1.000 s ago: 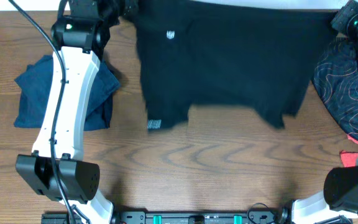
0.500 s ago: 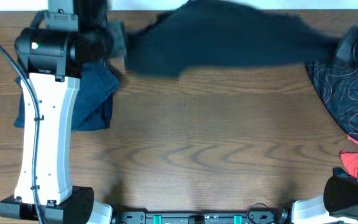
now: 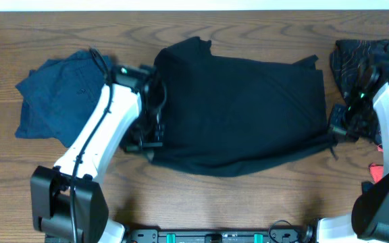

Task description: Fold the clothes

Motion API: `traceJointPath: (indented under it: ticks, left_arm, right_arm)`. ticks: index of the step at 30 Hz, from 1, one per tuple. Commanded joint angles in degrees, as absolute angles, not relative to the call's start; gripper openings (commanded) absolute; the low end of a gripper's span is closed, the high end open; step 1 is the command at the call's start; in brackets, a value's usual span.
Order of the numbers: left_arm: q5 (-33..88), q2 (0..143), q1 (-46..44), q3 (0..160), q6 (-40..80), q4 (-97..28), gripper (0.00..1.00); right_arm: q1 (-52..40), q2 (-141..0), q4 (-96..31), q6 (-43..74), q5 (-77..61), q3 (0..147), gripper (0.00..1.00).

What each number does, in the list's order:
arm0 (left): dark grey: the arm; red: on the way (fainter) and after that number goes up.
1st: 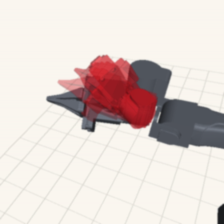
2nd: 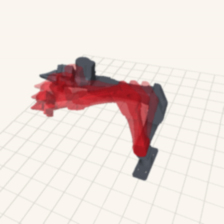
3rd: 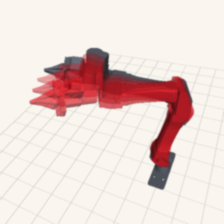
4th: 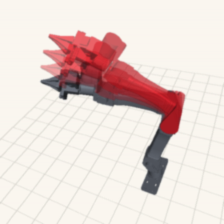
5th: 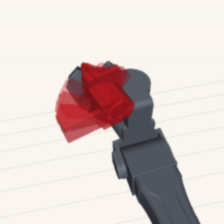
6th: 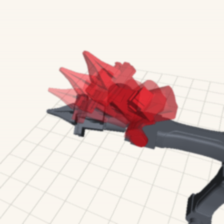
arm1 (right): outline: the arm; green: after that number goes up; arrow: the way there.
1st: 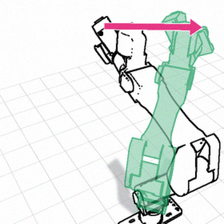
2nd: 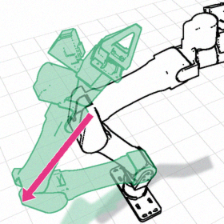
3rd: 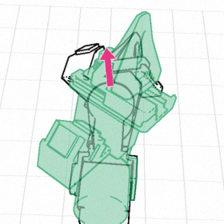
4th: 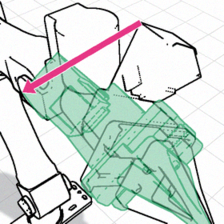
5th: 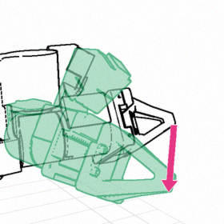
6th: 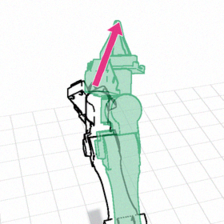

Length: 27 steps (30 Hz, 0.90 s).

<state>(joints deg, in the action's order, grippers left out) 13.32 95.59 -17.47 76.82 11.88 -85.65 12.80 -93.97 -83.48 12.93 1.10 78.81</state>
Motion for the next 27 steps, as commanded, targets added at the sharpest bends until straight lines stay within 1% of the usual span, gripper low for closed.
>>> traceJointPath:
  ticks: [1,5,8,11,16,27]
  left_arm:
    - [13.02,86.41,-18.09,70.0,14.79,-86.24,0.06]
    - [12.64,77.32,-17.98,66.83,15.79,-81.76,0.06]
    - [12.38,73.17,-17.91,66.81,15.77,-72.66,0.06]
    - [11.79,72.44,-17.91,66.81,15.77,-63.13,0.06]
    - [0.89,77.03,-17.63,66.76,18.15,-51.88,0.06]
    - [0.84,95.53,-10.39,66.76,18.35,-40.23,0.06]
  right_arm:
    - [12.78,-86.35,-81.97,12.8,0.6,72.97,0.01]
    - [12.71,-83.22,-77.82,11.84,0.6,71.07,0.01]
    - [12.69,-83.35,-71.57,11.2,0.6,71.07,0.01]
    - [12.69,-84.49,-63.72,11.25,0.58,71.07,0.01]
    - [12.67,-88.66,-55.94,11.31,-0.49,71.05,0.01]
    - [12.27,-101.32,-43.9,11.25,-1.37,71.05,0.01]
